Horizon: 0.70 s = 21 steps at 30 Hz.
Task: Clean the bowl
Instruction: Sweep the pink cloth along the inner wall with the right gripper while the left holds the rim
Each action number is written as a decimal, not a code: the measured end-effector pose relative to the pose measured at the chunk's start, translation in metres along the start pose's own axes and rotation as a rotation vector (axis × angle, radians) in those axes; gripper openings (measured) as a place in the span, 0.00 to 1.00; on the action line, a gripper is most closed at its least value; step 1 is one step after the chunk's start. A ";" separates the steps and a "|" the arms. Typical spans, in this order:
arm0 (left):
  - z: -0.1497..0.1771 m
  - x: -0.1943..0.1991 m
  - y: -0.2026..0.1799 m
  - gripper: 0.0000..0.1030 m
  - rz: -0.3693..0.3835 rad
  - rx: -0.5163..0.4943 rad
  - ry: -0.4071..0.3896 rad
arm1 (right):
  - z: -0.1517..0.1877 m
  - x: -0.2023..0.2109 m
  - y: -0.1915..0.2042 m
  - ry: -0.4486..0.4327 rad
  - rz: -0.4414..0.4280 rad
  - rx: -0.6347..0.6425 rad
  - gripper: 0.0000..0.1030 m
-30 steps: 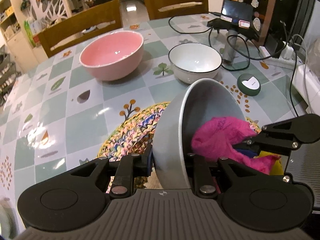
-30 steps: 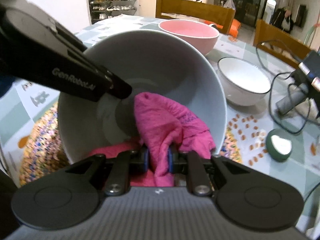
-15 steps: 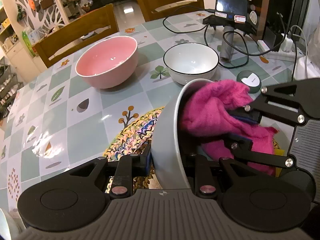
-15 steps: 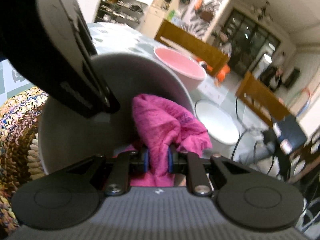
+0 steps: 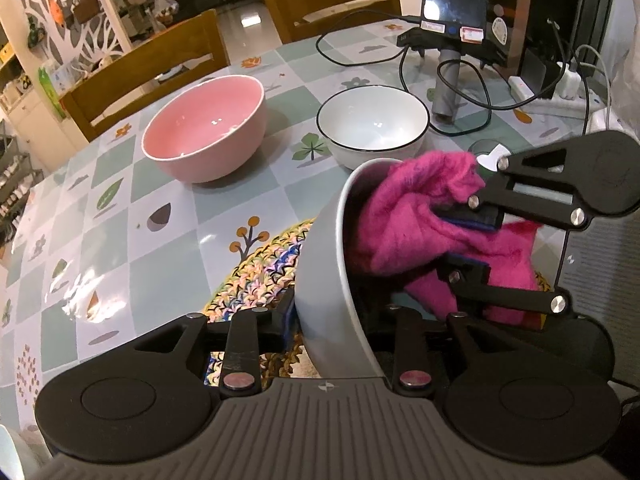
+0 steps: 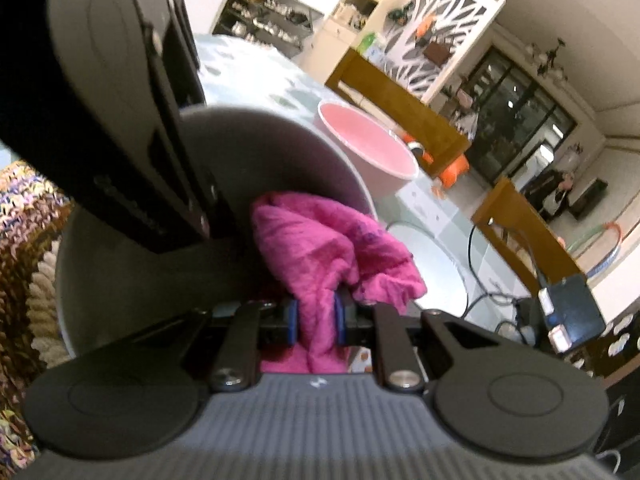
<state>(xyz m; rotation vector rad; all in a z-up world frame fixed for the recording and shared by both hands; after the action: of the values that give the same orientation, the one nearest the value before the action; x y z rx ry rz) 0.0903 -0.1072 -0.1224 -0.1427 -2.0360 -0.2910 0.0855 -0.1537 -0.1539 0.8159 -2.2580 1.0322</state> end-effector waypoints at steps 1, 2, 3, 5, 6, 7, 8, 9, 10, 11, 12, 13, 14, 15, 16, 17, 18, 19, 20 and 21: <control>-0.001 -0.001 0.000 0.32 0.002 -0.001 0.002 | 0.002 -0.001 0.000 0.014 -0.007 -0.010 0.17; -0.001 -0.001 -0.001 0.33 0.003 0.000 0.001 | 0.005 -0.003 0.000 0.030 -0.016 -0.023 0.17; -0.001 -0.001 -0.001 0.33 0.005 0.002 0.001 | 0.008 -0.004 0.000 0.044 -0.025 -0.038 0.17; -0.003 -0.002 -0.001 0.34 0.005 0.006 0.002 | 0.011 -0.006 0.001 0.059 -0.038 -0.058 0.17; -0.003 -0.003 -0.001 0.34 0.005 0.008 0.002 | 0.012 -0.007 0.001 0.065 -0.045 -0.069 0.17; -0.003 -0.003 -0.002 0.36 0.005 0.008 0.002 | 0.016 -0.005 -0.001 0.069 -0.059 -0.091 0.17; -0.003 -0.003 -0.003 0.38 0.005 0.008 0.001 | 0.020 -0.004 -0.003 0.075 -0.072 -0.117 0.17; -0.003 -0.003 -0.004 0.39 0.004 0.008 0.000 | 0.021 -0.005 -0.003 0.077 -0.078 -0.129 0.17; -0.003 -0.003 -0.004 0.40 0.004 0.007 -0.001 | 0.023 -0.005 -0.003 0.081 -0.086 -0.146 0.17; -0.003 -0.004 -0.005 0.41 0.003 0.007 -0.003 | 0.025 -0.005 -0.004 0.088 -0.096 -0.172 0.17; -0.004 -0.004 -0.006 0.42 0.001 0.007 -0.004 | 0.025 -0.005 -0.006 0.094 -0.108 -0.200 0.17; -0.004 -0.005 -0.007 0.42 -0.001 0.006 -0.005 | 0.025 -0.005 -0.006 0.097 -0.114 -0.215 0.17; -0.004 -0.005 -0.008 0.43 -0.004 0.005 -0.005 | 0.026 -0.005 -0.006 0.100 -0.125 -0.234 0.17; -0.004 -0.006 -0.008 0.43 -0.008 0.001 -0.005 | 0.027 -0.005 -0.007 0.103 -0.137 -0.257 0.17; -0.004 -0.006 -0.008 0.43 -0.012 -0.001 -0.006 | 0.028 -0.004 -0.008 0.105 -0.150 -0.278 0.17; -0.004 -0.007 -0.008 0.43 -0.013 0.000 -0.006 | 0.029 -0.004 -0.008 0.107 -0.162 -0.299 0.17; -0.004 -0.007 -0.008 0.43 -0.015 0.000 -0.005 | 0.030 -0.003 -0.009 0.111 -0.179 -0.325 0.17; -0.004 -0.008 -0.008 0.43 -0.016 0.001 -0.005 | 0.030 -0.005 -0.008 0.113 -0.188 -0.339 0.17; -0.003 -0.008 -0.008 0.43 -0.014 0.006 -0.002 | 0.030 -0.006 -0.008 0.116 -0.200 -0.358 0.17; -0.003 -0.010 -0.008 0.43 -0.012 0.012 0.003 | 0.030 -0.007 -0.008 0.120 -0.210 -0.375 0.17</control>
<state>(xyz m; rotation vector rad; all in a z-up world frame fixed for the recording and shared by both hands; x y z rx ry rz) 0.0953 -0.1156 -0.1310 -0.1224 -2.0360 -0.2863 0.0897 -0.1794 -0.1715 0.7833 -2.1187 0.5242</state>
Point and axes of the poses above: each gripper's, at about its wrist camera, not at the fingertips, and x roughly against the way its jaws point, y to its left, z to its underside, the point moved 10 cm from there along -x, roughly the way its jaws point, and after that the axes turned 7 degrees about y, right-handed, at the moved point
